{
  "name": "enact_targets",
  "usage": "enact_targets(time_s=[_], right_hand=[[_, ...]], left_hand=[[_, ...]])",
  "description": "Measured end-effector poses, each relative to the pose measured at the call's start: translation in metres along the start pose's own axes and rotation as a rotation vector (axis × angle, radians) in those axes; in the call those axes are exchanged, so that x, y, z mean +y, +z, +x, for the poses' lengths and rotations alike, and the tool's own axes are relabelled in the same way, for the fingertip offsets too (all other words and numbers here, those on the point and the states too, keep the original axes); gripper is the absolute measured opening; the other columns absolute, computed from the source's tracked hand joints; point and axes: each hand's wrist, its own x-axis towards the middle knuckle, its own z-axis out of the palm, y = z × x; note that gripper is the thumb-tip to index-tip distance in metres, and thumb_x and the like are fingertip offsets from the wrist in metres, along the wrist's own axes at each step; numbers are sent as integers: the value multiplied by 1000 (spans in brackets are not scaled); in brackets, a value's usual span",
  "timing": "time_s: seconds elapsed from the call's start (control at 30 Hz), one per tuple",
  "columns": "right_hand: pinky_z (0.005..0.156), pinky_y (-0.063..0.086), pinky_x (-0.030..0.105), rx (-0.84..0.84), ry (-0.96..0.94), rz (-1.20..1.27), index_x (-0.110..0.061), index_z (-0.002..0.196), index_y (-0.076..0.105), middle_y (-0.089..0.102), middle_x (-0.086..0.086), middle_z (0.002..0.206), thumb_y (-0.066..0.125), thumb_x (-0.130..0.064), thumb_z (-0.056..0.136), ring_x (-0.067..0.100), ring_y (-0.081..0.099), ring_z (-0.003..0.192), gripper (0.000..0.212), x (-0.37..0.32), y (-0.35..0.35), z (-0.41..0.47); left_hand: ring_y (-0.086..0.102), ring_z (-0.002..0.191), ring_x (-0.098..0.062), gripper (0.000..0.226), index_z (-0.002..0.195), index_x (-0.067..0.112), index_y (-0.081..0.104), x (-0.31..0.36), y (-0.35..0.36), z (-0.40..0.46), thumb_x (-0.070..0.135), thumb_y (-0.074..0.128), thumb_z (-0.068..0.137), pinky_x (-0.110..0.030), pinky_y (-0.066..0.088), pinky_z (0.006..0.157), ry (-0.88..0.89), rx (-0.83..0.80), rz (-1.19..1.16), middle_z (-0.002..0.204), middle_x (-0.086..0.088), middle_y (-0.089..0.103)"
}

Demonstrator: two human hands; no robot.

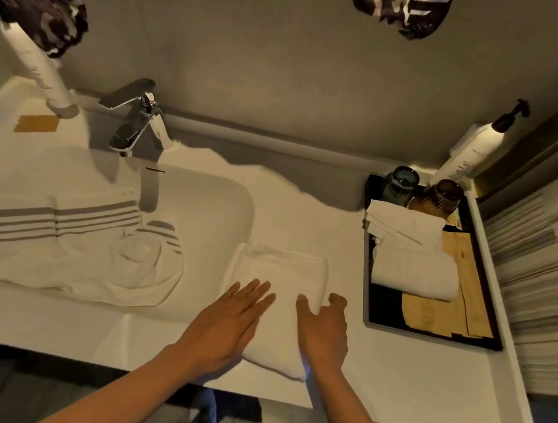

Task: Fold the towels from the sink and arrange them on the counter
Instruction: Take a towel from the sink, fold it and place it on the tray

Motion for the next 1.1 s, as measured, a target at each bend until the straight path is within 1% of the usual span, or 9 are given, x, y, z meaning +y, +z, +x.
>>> enact_targets(time_s=[0.2, 0.27, 0.37, 0.6, 0.73, 0.8, 0.87, 0.97, 1.1], right_hand=[[66, 46, 30, -151, 27, 38, -16, 104, 53, 62, 5, 106, 65, -40, 83, 14, 56, 76, 34, -11, -14, 19], [73, 51, 34, -108, 1, 9, -16, 105, 50, 62, 6, 107, 64, -37, 83, 20, 59, 83, 34, -11, -27, 21], [77, 53, 38, -29, -42, -136, -13, 111, 46, 60, 8, 109, 64, -36, 84, 26, 61, 92, 40, -14, -52, 17], [82, 51, 36, -59, -209, -339, -13, 124, 39, 57, 8, 119, 60, -48, 85, 29, 61, 103, 57, -52, -40, -14], [87, 45, 27, -134, -338, -247, -12, 139, 40, 53, 9, 130, 50, -40, 96, 24, 56, 113, 52, -54, -17, -34], [92, 45, 27, -113, -391, -320, -14, 142, 39, 51, 8, 132, 47, -34, 99, 21, 54, 115, 48, -46, -7, -41], [95, 46, 28, -56, -472, -387, -16, 141, 41, 52, 5, 129, 45, -37, 99, 18, 52, 113, 47, -35, 7, -48], [97, 46, 31, -31, -572, -320, -20, 134, 52, 59, 0, 124, 38, -36, 102, 14, 53, 111, 39, -24, 20, -56], [102, 42, 29, 22, -547, -110, -24, 132, 53, 56, -4, 128, 43, -34, 96, 12, 51, 116, 38, -7, 10, -62]], left_hand=[[-2, 151, -11, 55, 157, 24, 14, 12, 2, 11, 31, 22, 103, -32, 0, 122, -48, -55, 27, 164, 6, 4], [13, 151, -13, 51, 154, 27, 26, 22, -3, 18, 35, 28, 104, -32, 14, 122, -25, -45, -24, 163, 5, 17], [50, 125, -19, 43, 138, 30, 53, 34, -6, 24, 42, 40, 99, -34, 47, 94, -21, 50, 28, 141, 3, 53], [51, 105, -22, 50, 121, 19, 64, 53, -8, 37, 44, 28, 96, -34, 47, 79, -83, -51, -91, 120, -1, 57], [66, 81, 2, 23, 102, 8, 65, 52, -39, 37, 4, 43, 98, -11, 46, 68, -440, -82, -805, 89, 2, 69], [69, 68, -8, 22, 96, 0, 69, 39, -49, 40, -4, 47, 92, -16, 52, 64, -758, 42, -1338, 82, -9, 73], [66, 73, -22, 20, 102, -1, 65, 27, -50, 40, 15, 56, 93, -29, 56, 68, -873, 99, -1525, 85, -13, 69], [65, 74, -21, 38, 87, 11, 63, 21, -42, 43, 50, 65, 87, -37, 56, 75, -859, -17, -1130, 80, -6, 68], [67, 72, -21, 35, 79, 19, 54, 22, -42, 55, 50, 69, 84, -37, 58, 76, -892, -33, -951, 82, -3, 68]])
